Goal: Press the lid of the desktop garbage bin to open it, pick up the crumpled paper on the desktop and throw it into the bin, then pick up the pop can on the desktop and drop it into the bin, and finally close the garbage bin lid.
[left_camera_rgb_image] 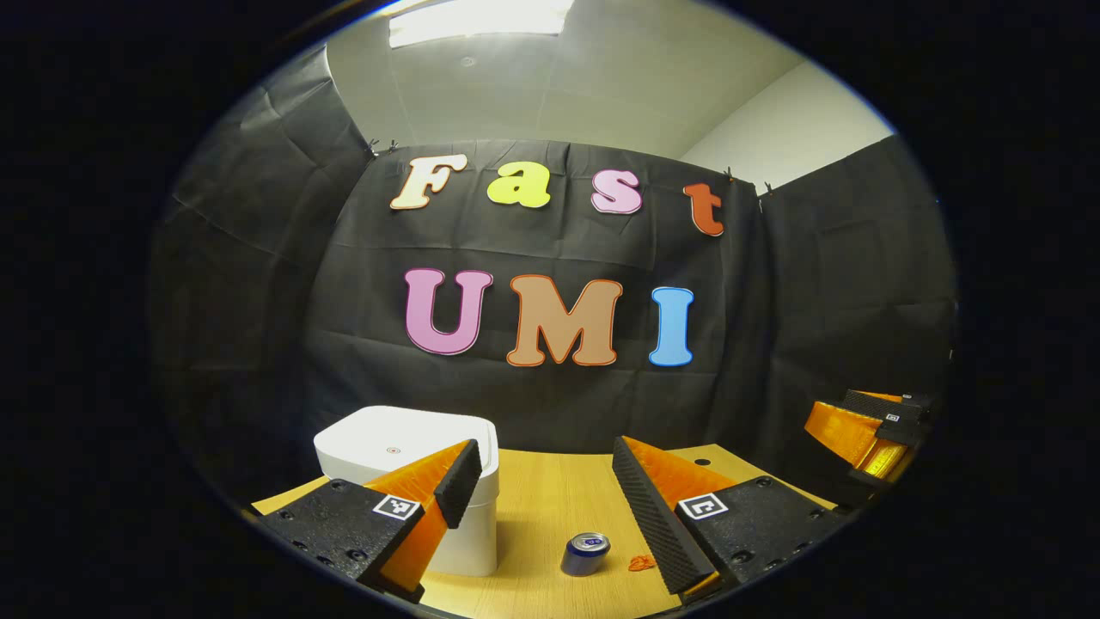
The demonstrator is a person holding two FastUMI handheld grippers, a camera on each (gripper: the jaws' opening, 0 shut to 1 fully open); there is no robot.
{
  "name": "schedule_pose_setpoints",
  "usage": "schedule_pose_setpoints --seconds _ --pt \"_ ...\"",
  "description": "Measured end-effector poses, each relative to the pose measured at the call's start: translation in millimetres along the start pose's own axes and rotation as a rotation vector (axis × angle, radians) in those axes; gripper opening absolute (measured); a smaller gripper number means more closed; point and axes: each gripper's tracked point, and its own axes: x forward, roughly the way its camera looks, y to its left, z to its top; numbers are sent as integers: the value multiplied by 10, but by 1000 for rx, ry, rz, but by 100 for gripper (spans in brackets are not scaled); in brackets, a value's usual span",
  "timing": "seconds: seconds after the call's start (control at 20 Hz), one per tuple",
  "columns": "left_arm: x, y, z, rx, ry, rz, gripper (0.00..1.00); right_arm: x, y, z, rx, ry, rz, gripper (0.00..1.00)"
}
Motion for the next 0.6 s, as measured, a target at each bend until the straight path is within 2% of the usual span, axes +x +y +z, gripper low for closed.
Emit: schedule_pose_setpoints --seconds 0.6 --pt "-11 -27 -78 -12 24 -40 93 -22 20 -29 8 4 -22 96"
